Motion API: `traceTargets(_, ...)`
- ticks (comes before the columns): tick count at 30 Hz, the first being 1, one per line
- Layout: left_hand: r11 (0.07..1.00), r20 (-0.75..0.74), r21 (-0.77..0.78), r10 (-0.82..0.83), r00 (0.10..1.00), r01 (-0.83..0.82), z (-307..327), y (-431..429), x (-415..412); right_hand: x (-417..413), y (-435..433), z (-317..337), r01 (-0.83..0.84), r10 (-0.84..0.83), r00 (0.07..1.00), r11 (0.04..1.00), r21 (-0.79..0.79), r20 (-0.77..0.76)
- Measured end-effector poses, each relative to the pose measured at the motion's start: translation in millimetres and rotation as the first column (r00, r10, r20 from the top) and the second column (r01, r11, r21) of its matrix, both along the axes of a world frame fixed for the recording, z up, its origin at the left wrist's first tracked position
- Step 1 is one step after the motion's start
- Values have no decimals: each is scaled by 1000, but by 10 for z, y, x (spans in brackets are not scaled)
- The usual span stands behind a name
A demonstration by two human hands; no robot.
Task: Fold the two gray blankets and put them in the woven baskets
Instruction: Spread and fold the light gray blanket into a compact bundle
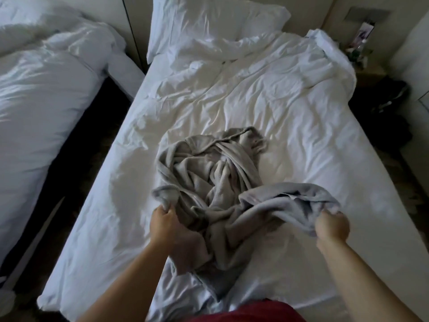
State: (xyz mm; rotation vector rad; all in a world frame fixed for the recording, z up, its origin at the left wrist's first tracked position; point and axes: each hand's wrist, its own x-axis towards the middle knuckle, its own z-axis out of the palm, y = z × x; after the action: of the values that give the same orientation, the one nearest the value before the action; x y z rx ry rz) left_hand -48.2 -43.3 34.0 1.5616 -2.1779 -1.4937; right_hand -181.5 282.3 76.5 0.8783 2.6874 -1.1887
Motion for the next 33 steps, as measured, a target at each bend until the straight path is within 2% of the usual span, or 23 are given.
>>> traceTargets(1,993,112,15,-117,987,116,-74,-1,-27,-24,16,-120,-263,241,931,964,44,272)
traceTargets(2,980,195,47,-197,961,192,-149,-2,-49,-29,31,-231,-507,435,703,861,-33,563)
traceTargets(3,971,221,96,-235,946,219,-192,-12,-81,-41,30,-279,-643,508,423,752,-147,750)
traceTargets(4,972,216,112,-229,949,209,-225,-35,-123,-83,15,-272,-720,507,240,665,-198,828)
traceTargets(5,978,217,77,-206,954,194,-209,-53,-184,-185,-20,-254,-786,515,215,596,-165,830)
traceTargets(6,984,222,16,-175,959,175,-193,-79,-267,-330,-57,-282,-828,538,323,560,-43,779)
traceTargets(7,987,227,-37,-146,963,158,-183,-98,-364,-474,-121,-319,-814,553,475,571,103,685)
traceTargets(9,984,240,-119,-100,966,132,-226,-143,-596,-720,-349,-436,-650,544,738,732,206,398)
traceTargets(10,982,235,-145,-83,968,119,-293,-171,-729,-836,-490,-534,-589,532,800,786,190,276)
traceTargets(12,984,249,-121,-96,964,129,-489,-226,-1000,-1054,-784,-820,-567,543,819,815,121,186)
traceTargets(14,984,311,12,-171,935,176,-757,-238,-1248,-1186,-1076,-1138,-650,607,726,759,32,323)
traceTargets(16,945,401,118,-327,856,306,-1080,-174,-1408,-1198,-1280,-1540,-753,672,545,656,-62,501)
traceTargets(18,841,529,148,-512,677,520,-1430,-86,-1500,-1128,-1406,-1892,-839,714,416,541,-66,564)
traceTargets(19,792,588,154,-554,589,591,-1579,-55,-1527,-1095,-1442,-2031,-867,718,388,497,-36,578)
traceTargets(20,766,628,150,-562,538,625,-1708,-43,-1554,-1088,-1466,-2139,-869,711,393,495,-18,583)
traceTargets(21,759,643,136,-556,526,636,-1822,-43,-1588,-1110,-1479,-2229,-848,701,423,529,-21,574)
traceTargets(23,768,629,84,-535,564,634,-2029,-68,-1651,-1189,-1481,-2388,-802,692,490,597,-38,530)
traceTargets(27,775,554,10,-530,642,632,-2209,-181,-1753,-1317,-1486,-2572,-863,726,428,505,5,539)
traceTargets(29,755,527,20,-566,635,656,-2139,-198,-1766,-1335,-1502,-2541,-868,691,411,496,24,595)
traceTargets(30,746,527,27,-576,625,666,-2110,-185,-1732,-1325,-1500,-2505,-885,683,375,464,24,626)
traceTargets(31,728,530,48,-599,600,684,-2048,-153,-1701,-1301,-1492,-2460,-917,686,297,398,0,664)
traceTargets(33,660,543,166,-681,491,732,-1907,-90,-1599,-1169,-1466,-2341,-957,692,116,271,-107,713)
